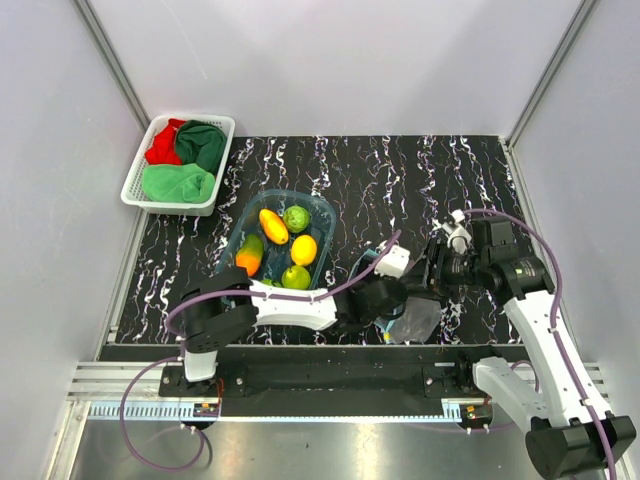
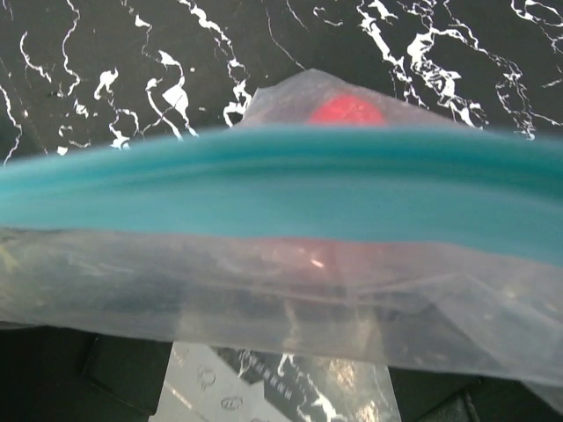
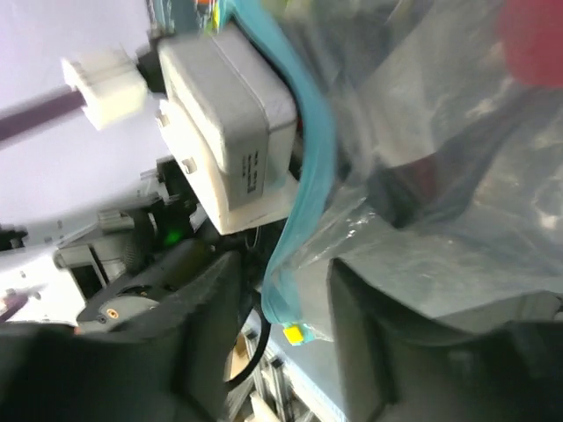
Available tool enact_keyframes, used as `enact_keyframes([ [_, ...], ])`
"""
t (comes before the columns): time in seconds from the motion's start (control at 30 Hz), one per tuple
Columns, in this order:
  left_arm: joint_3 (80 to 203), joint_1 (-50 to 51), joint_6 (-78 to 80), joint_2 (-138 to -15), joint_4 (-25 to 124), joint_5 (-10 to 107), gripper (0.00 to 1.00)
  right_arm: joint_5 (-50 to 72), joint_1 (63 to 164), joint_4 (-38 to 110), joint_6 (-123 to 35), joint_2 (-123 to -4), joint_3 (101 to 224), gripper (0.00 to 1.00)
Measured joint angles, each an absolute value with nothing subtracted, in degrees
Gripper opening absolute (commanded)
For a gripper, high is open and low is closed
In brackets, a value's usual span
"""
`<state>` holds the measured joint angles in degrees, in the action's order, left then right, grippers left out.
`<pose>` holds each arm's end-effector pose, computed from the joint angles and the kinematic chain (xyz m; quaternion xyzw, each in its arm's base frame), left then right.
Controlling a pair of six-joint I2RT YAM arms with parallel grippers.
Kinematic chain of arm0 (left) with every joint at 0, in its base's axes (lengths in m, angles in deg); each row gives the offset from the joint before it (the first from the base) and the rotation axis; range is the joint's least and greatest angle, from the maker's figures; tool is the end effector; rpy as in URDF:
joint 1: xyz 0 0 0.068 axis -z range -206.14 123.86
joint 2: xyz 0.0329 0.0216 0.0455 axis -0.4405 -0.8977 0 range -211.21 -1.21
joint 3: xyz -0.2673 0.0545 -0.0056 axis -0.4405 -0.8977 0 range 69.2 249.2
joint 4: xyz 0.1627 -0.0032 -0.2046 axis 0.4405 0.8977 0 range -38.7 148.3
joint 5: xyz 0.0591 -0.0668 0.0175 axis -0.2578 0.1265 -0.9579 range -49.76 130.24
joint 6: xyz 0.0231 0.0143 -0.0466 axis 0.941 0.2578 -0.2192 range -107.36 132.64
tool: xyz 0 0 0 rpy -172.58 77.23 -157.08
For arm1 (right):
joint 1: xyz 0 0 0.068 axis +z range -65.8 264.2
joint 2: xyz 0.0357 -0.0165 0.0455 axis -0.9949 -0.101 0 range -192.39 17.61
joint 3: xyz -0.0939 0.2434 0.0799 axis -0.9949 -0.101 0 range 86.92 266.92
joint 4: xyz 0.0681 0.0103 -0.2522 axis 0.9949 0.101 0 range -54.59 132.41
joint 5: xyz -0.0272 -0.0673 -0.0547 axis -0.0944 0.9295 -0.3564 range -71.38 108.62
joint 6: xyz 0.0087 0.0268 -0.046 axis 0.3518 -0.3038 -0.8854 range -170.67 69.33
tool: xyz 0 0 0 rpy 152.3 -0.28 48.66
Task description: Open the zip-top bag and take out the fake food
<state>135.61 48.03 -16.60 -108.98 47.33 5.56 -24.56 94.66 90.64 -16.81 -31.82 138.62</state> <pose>0.1302 -0.3852 0.1854 0.2050 0.8412 -0.1665 0.4718 0.1441 0.0513 0.3039 0.0643 0.8871 0.4346 0.1419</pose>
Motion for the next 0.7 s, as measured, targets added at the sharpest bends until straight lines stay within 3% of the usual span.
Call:
enact_keyframes([
  [0.17, 132.70, 47.79, -18.02, -105.90, 47.31, 6.68, 0.84, -13.65, 94.66, 92.54, -17.94, -33.48, 146.69, 0.83],
  [0.33, 130.60, 46.96, -19.46, -104.30, 47.24, 8.54, 0.83, -2.61, 94.62, 93.39, -18.67, -38.66, 154.86, 0.83],
  [0.43, 129.86, 46.26, -20.07, -104.04, 46.98, 9.78, 0.83, 4.38, 93.94, 92.41, -18.23, -42.66, 156.11, 0.68],
  [0.47, 129.60, 46.07, -20.18, -103.93, 46.68, 10.24, 0.83, 5.91, 93.26, 91.86, -17.86, -43.99, 155.78, 0.62],
  [0.5, 129.45, 45.89, -20.20, -103.91, 46.41, 10.81, 0.83, 6.96, 92.32, 90.85, -17.46, -45.13, 154.99, 0.47],
  [0.53, 129.42, 45.69, -20.20, -103.91, 46.08, 11.57, 0.84, 7.49, 90.90, 89.32, -16.98, -46.46, 153.51, 0.41],
  [0.7, 129.49, 44.95, -20.16, -103.91, 44.71, 15.84, 0.88, 6.17, 86.44, 84.45, -16.09, -51.88, 146.75, 0.24],
])
